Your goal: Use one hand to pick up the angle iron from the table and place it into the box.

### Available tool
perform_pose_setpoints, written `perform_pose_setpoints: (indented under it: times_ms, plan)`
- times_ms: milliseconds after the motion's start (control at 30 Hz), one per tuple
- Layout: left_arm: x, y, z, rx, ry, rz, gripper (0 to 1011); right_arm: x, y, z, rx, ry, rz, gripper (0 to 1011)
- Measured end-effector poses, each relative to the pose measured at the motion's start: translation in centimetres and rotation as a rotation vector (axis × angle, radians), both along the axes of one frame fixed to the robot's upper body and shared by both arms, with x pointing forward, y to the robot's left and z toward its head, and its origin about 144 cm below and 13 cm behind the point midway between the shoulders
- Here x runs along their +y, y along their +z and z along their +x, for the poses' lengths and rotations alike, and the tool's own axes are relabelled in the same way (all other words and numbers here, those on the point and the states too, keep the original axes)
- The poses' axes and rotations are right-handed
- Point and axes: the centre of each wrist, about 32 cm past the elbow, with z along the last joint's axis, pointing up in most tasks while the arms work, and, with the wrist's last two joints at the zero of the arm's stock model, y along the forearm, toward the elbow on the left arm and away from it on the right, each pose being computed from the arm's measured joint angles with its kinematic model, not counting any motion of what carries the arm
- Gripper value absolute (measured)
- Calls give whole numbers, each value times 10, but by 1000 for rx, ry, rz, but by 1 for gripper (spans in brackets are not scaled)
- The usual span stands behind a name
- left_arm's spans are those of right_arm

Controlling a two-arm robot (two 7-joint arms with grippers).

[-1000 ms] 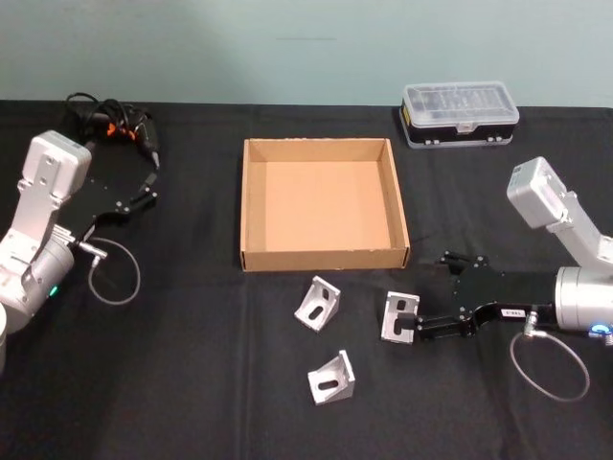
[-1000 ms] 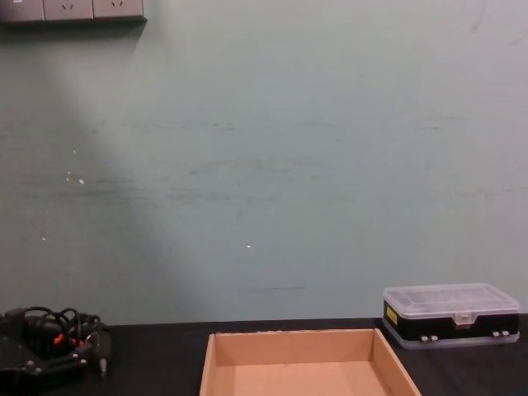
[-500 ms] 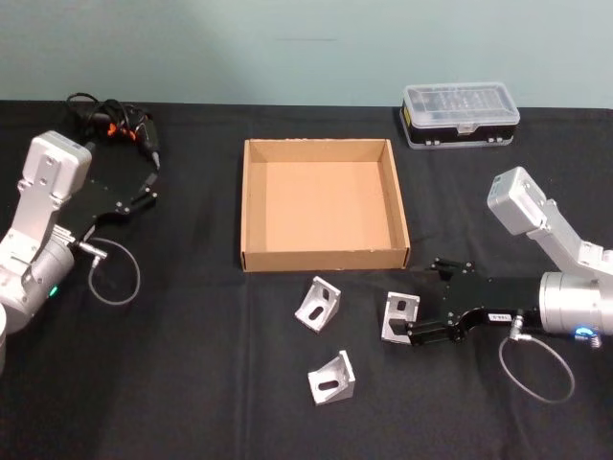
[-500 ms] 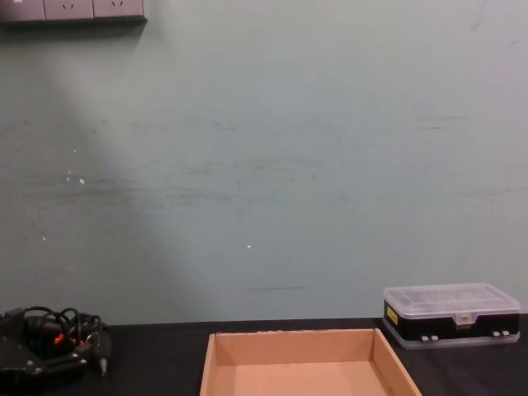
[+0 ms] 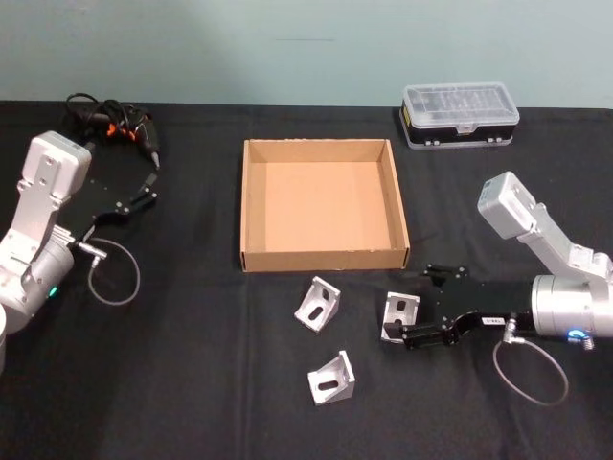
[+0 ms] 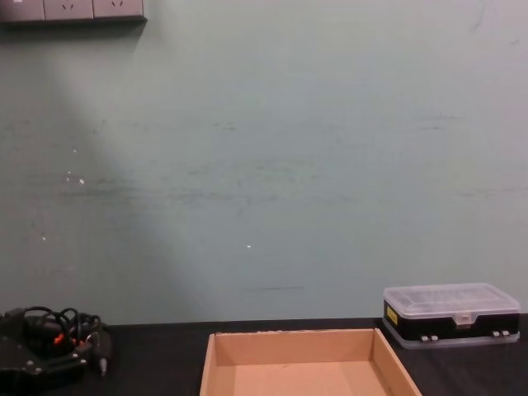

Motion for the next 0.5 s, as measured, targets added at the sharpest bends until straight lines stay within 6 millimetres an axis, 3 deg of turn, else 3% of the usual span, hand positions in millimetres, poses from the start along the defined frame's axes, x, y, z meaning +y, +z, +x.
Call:
perform_pose_setpoints:
  times_ms: [133, 500]
  plan:
    - [0, 0, 0, 0, 0, 0, 1000, 0, 0, 0, 0, 1, 2, 908]
    - [0, 0, 0, 0, 0, 0, 1000, 0, 0, 1, -11, 0, 10, 567]
